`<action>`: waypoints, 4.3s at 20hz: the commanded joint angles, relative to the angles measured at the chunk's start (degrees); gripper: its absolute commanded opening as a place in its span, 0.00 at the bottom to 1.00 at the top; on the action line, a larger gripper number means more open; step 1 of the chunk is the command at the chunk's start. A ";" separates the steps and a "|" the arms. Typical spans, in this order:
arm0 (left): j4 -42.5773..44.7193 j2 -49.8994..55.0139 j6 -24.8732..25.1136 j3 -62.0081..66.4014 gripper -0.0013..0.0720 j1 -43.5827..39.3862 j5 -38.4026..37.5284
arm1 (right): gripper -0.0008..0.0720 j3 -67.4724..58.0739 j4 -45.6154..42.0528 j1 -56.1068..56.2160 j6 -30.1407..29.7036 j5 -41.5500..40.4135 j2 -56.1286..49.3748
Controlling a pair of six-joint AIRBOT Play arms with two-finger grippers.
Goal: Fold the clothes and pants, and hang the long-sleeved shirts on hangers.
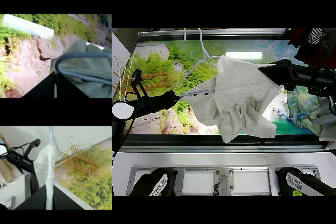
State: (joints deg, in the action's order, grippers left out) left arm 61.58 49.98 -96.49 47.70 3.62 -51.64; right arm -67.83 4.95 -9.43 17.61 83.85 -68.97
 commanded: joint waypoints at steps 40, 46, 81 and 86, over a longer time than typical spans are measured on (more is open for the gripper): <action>11.91 8.83 6.12 34.62 0.05 -3.87 -15.10 | 0.03 3.93 -11.89 -0.61 -3.98 1.44 0.37; 11.91 8.76 6.10 38.12 0.05 -10.99 -18.45 | 0.03 4.26 -11.78 1.95 -4.33 -2.03 0.24; 12.31 4.59 4.59 48.96 0.05 -17.99 -21.94 | 0.03 1.99 16.70 -5.75 -15.98 -23.06 7.10; 12.26 10.86 4.57 48.96 0.05 -22.75 -21.88 | 0.03 1.92 14.27 -22.43 -15.96 -33.83 14.27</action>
State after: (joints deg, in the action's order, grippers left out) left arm 73.84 57.67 -91.88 96.66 -16.60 -73.52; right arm -65.76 20.62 -22.98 1.89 57.67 -58.46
